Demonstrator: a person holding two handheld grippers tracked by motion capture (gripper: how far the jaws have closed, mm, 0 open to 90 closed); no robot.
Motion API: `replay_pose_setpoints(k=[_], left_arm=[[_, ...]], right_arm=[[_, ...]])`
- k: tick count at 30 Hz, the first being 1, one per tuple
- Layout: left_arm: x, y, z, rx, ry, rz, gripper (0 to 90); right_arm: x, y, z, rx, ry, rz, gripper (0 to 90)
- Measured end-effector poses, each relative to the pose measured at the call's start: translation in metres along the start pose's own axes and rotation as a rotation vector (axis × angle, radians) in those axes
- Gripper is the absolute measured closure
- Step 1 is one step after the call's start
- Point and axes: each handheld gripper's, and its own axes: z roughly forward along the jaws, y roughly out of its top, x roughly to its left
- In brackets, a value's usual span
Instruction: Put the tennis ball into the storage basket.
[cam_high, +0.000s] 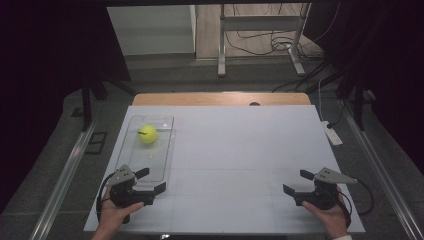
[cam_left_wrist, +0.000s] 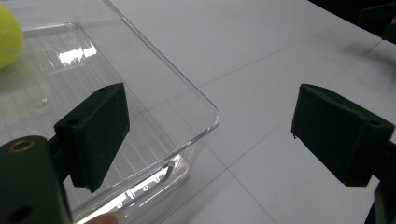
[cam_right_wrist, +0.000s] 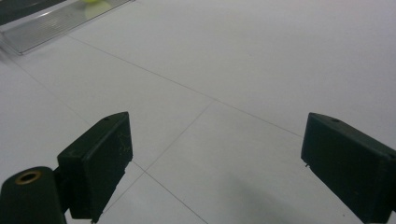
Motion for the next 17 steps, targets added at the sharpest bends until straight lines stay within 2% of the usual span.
replay_pose_setpoints(k=[17], left_arm=[[-0.0044,-0.0008,0.0072,0.011,-0.004,0.028,12.0]], right_arm=[[0.0008,0.0012,-0.0026,-0.016,0.004,-0.006,9.1]])
